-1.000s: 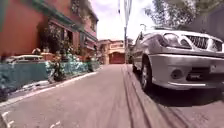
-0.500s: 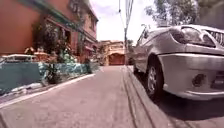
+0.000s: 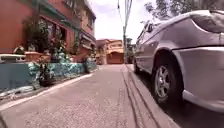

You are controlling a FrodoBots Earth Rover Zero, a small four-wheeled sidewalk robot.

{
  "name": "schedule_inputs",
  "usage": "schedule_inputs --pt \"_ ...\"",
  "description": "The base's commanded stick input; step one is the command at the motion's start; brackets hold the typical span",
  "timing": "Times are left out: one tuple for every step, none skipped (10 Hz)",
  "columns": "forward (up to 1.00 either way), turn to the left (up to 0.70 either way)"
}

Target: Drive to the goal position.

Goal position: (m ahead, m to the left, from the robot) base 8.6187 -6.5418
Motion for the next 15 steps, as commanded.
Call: schedule_inputs --pt "0.70 0.00" --pt "0.70 0.00" --pt "0.70 0.00" --pt "0.70 0.00" --pt "0.70 0.00" --pt "0.70 0.00" --pt "0.70 0.00" --pt "0.70 0.00" --pt "0.70 0.00" --pt "0.70 0.00" --pt "0.70 0.00" --pt "0.70 0.00" --pt "0.70 0.00" --pt "0.70 0.00" --pt "0.70 0.00"
